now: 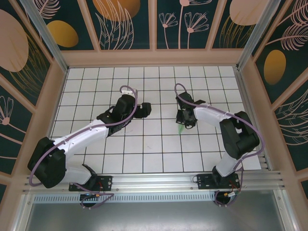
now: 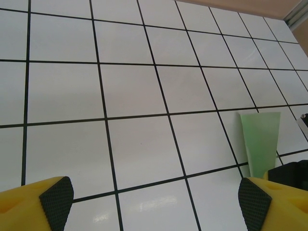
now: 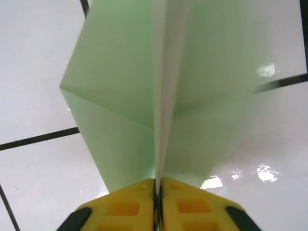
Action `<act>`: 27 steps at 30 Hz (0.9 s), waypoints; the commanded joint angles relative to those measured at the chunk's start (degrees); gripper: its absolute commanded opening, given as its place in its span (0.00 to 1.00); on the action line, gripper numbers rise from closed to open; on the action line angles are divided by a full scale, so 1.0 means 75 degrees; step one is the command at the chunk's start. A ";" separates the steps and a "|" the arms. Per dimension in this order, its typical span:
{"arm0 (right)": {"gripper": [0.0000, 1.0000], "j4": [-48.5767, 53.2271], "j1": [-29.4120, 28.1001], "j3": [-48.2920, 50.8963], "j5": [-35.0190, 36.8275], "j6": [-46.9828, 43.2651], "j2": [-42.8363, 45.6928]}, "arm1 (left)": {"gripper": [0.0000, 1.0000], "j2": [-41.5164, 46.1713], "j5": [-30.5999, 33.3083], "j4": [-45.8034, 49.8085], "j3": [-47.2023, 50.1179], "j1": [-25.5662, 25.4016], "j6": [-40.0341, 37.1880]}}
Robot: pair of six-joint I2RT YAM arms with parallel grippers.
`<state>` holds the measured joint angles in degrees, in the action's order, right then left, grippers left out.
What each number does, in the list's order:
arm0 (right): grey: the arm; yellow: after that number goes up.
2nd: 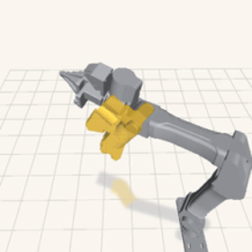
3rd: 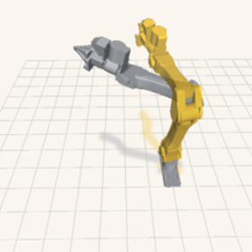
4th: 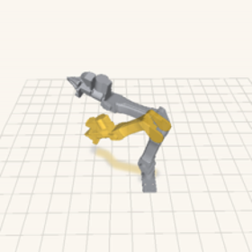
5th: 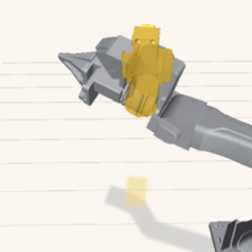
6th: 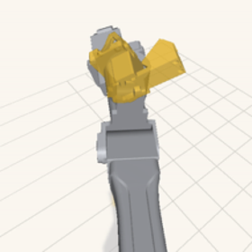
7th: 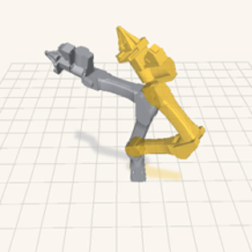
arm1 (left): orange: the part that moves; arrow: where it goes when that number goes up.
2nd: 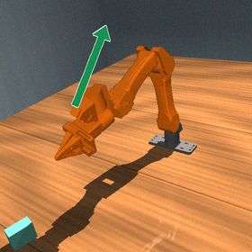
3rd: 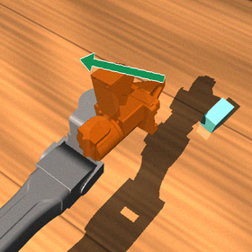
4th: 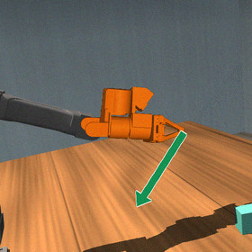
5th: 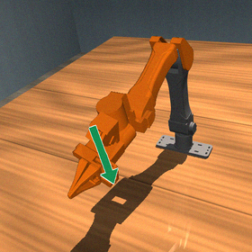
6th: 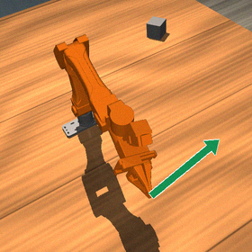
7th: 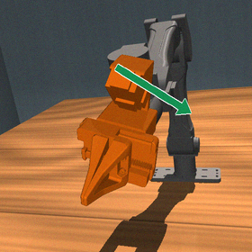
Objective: Fold a paper plane with a square sheet of paper (fold left side to right side)
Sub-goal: Pick up the paper plane at the center of the table, then place the paper plane at the top-center of the table.
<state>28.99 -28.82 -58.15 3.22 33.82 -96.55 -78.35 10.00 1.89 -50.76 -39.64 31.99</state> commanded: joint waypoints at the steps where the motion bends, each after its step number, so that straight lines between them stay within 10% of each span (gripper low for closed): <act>1: 0.06 0.0164 0.0174 -0.0506 0.0094 -0.0679 -0.0076 | 0.92 0.0300 0.0354 0.0096 0.0024 0.0044 -0.0057; 16: 0.11 0.1366 0.0931 -0.4264 -0.0277 -0.3200 -0.2891 | 0.99 0.1162 0.0760 0.0594 0.0464 0.0038 0.0012; 27: 0.20 0.1304 0.0954 -0.4383 -0.0517 -0.3124 -0.3415 | 0.99 0.0991 0.0615 0.0697 0.0323 0.0047 0.0024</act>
<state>37.54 -21.89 -90.35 0.56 10.83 -121.78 -70.67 14.41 6.28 -47.99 -39.64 31.79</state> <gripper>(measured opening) 0.199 0.986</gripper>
